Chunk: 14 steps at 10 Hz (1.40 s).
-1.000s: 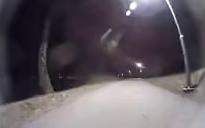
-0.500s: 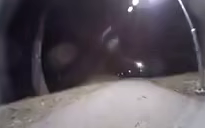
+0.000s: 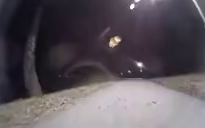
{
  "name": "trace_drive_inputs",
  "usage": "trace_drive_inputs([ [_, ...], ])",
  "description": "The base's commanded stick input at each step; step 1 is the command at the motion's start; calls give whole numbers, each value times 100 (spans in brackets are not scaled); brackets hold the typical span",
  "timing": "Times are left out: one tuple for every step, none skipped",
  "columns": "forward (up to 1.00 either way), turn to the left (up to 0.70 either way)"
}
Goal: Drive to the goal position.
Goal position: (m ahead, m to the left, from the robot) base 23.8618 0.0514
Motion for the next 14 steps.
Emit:
trace_drive_inputs([
  [0, 0],
  [0, 0],
  [0, 0],
  [42, -11],
  [100, -27],
  [100, -27],
  [100, -27],
  [100, -27],
  [100, -11],
  [65, 0],
  [3, 0],
  [100, 0],
  [100, 0],
  [100, 0],
])
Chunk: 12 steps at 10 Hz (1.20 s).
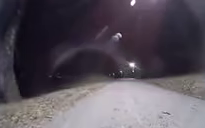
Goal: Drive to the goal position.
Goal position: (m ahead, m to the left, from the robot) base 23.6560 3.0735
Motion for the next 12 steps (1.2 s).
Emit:
trace_drive_inputs([
  [100, 0],
  [100, 0],
  [100, 0],
  [100, 0],
  [100, 0],
  [100, 0],
  [100, 0],
  [100, 0],
  [100, 0],
  [100, 0],
  [100, 0],
  [100, 0],
])
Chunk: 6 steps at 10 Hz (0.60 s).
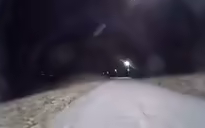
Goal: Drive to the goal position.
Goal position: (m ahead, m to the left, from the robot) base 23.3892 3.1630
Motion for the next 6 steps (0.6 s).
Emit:
trace_drive_inputs([
  [100, -25],
  [100, -27],
  [100, -27],
  [100, -27],
  [100, -27],
  [100, -27],
])
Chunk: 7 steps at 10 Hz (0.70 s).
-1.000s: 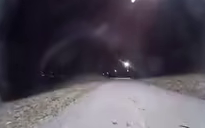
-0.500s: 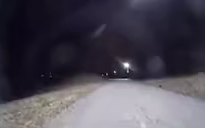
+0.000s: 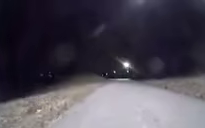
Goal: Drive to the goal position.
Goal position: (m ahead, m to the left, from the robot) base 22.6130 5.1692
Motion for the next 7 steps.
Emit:
trace_drive_inputs([
  [100, -27],
  [100, -23],
  [100, 0],
  [100, 0],
  [100, 0],
  [100, 0],
  [100, 0],
])
